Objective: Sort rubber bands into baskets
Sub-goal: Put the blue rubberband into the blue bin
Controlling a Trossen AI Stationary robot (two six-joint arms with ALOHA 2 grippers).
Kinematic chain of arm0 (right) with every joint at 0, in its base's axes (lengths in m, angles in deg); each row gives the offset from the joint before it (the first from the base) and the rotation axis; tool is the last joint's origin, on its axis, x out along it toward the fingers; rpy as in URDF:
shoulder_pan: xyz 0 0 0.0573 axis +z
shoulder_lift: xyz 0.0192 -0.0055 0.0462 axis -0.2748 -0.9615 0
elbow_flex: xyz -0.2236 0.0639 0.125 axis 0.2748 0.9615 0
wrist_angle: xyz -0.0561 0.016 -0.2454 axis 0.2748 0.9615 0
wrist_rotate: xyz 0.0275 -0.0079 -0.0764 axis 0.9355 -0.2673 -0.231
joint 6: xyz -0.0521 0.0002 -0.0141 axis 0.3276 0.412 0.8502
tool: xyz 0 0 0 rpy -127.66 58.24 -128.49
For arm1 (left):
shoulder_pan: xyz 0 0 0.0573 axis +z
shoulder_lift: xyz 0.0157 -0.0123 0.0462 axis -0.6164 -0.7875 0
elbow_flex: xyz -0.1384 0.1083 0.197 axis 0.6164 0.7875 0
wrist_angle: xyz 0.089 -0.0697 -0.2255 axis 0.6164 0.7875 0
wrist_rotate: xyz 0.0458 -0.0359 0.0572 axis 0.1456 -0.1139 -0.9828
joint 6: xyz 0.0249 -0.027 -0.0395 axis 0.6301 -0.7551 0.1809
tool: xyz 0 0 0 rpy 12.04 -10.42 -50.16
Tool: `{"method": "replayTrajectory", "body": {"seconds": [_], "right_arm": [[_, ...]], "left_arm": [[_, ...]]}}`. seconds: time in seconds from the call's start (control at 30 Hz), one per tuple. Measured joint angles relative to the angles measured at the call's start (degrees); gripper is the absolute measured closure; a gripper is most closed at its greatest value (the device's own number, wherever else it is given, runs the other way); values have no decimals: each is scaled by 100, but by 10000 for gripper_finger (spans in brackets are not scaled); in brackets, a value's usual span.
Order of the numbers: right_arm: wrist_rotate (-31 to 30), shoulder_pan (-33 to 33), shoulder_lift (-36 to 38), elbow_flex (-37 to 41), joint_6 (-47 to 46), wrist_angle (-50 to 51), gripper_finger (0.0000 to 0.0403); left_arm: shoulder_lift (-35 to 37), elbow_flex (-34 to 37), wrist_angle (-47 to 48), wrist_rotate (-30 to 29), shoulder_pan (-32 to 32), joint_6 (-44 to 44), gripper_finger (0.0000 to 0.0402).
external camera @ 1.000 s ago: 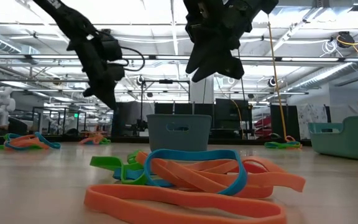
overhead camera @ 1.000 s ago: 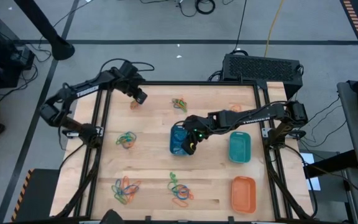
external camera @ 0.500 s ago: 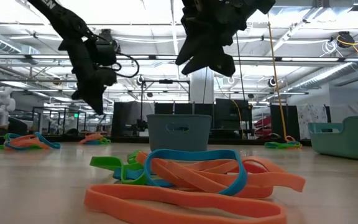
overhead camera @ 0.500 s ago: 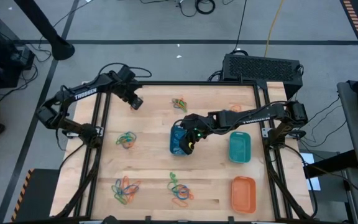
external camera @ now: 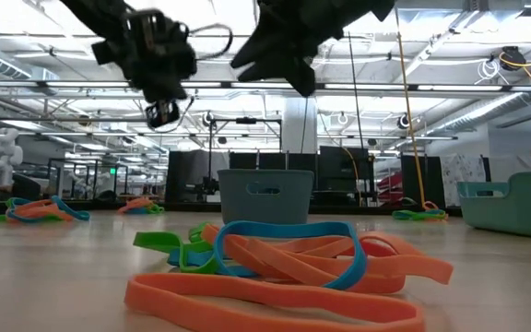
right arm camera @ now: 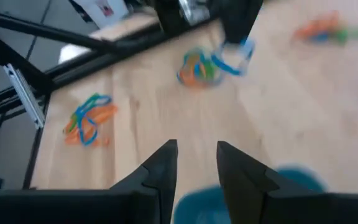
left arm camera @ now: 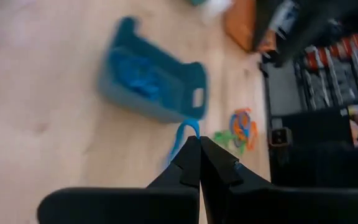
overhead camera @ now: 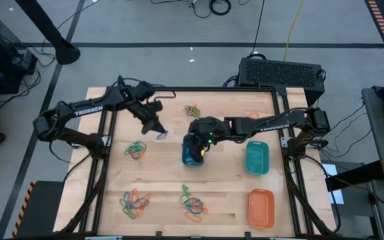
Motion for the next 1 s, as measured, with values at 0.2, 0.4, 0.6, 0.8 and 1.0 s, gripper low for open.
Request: {"method": "replayTrajectory", "body": {"seconds": [0.2,0.4,0.6,0.8,1.0], "right_arm": [[-93,-23,0,0,978,-770,298],[-233,-23,0,0,1402,-1090,298],[22,-19,0,0,1422,-1046,298],[509,15,0,0,1413,-1042,298],[516,65,-2,0,1428,-1035,298]], "left_arm": [[81,0,-986,-57,-792,-750,401],[81,0,-1868,-227,-1328,-1186,402],[81,0,-2063,-307,-1482,-1343,402],[81,0,-2072,-349,-1496,-1347,402],[81,0,-2072,-365,-1498,-1355,402]]}}
